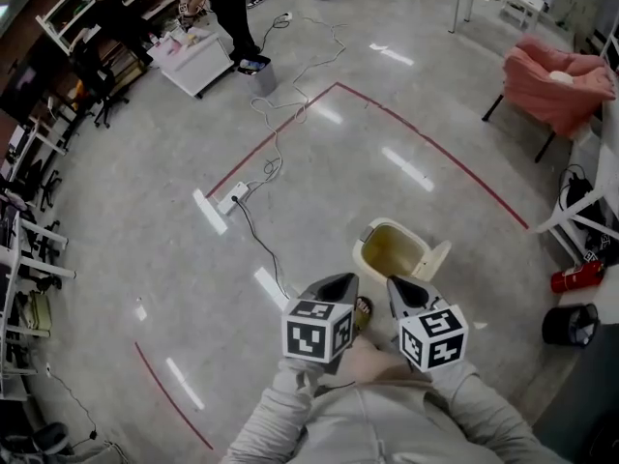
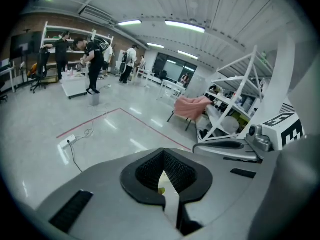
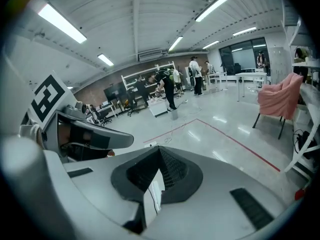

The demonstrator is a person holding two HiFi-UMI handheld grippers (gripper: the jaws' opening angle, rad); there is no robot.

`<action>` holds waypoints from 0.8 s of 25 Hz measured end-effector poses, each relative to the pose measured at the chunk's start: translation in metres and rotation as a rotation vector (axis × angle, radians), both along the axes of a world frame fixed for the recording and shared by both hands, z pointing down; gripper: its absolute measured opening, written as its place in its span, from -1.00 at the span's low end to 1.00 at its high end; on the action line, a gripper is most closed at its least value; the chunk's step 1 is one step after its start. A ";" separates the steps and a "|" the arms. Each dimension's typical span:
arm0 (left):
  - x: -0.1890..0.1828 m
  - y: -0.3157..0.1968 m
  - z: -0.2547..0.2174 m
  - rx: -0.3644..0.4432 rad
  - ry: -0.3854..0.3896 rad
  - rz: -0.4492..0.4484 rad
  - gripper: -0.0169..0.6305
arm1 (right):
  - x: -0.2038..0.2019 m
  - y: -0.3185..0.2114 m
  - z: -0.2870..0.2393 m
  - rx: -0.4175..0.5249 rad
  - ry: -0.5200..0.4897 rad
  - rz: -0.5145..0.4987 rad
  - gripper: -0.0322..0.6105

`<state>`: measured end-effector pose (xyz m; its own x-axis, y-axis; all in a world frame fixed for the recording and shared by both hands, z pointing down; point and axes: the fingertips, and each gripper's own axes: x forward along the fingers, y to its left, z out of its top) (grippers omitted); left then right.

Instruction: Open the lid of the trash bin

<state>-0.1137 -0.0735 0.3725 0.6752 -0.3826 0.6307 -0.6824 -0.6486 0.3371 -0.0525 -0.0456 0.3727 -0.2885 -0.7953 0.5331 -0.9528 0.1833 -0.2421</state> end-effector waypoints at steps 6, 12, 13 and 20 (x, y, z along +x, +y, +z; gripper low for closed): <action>-0.010 0.015 -0.008 0.024 0.013 -0.018 -0.93 | -0.008 0.015 -0.003 0.011 0.012 -0.015 -0.91; -0.017 0.023 -0.011 0.017 0.019 -0.035 -0.93 | -0.009 0.025 -0.001 -0.001 0.020 -0.027 -0.91; -0.018 0.024 -0.011 0.016 0.017 -0.036 -0.93 | -0.009 0.025 0.000 -0.003 0.020 -0.028 -0.91; -0.020 0.024 -0.005 0.012 0.008 -0.036 -0.93 | -0.011 0.025 0.004 -0.009 0.023 -0.041 -0.90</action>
